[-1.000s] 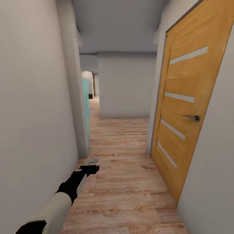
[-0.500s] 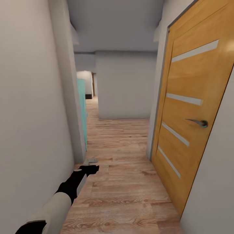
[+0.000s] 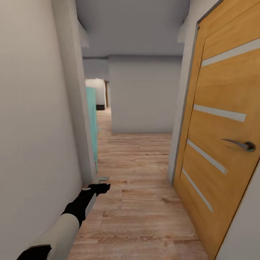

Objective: Move the two storage containers from the living room to the garage. In the garage, place one container on the floor and stack the other container on top of it (either order is fine).

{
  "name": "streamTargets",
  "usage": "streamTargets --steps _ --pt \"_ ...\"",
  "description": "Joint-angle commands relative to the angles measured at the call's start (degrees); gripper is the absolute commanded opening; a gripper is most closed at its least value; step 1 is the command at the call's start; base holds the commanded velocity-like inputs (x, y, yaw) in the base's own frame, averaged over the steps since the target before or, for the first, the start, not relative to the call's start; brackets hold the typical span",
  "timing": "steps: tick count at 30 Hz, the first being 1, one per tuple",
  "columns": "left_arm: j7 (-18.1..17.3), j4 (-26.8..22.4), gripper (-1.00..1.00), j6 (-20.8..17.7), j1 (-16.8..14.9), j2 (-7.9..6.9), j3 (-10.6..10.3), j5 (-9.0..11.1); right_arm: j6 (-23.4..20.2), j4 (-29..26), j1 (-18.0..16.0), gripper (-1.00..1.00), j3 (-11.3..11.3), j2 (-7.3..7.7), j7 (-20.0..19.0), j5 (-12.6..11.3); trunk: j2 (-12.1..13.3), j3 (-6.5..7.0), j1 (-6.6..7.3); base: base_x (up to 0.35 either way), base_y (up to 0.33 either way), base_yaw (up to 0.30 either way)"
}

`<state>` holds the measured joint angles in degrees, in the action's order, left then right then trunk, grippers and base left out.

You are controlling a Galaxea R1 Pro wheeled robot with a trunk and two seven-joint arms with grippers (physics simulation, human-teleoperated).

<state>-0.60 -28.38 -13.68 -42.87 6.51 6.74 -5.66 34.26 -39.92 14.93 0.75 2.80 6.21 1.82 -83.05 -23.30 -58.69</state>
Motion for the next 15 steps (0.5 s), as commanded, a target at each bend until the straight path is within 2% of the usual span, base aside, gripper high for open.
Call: streamTargets --steps 1,15 --pt "-0.1 -0.1 1.0 -0.3 0.0 0.08 0.4 -0.6 0.0 -0.1 0.0 1.0 0.0 0.01 0.3 0.2 0.0 -0.05 -0.04 0.329 0.0 0.078" --pt "-0.1 -0.1 1.0 -0.3 0.0 0.21 0.4 -0.6 0.0 -0.1 0.0 1.0 0.0 0.01 0.3 0.2 0.0 -0.05 -0.04 0.329 0.0 0.009"
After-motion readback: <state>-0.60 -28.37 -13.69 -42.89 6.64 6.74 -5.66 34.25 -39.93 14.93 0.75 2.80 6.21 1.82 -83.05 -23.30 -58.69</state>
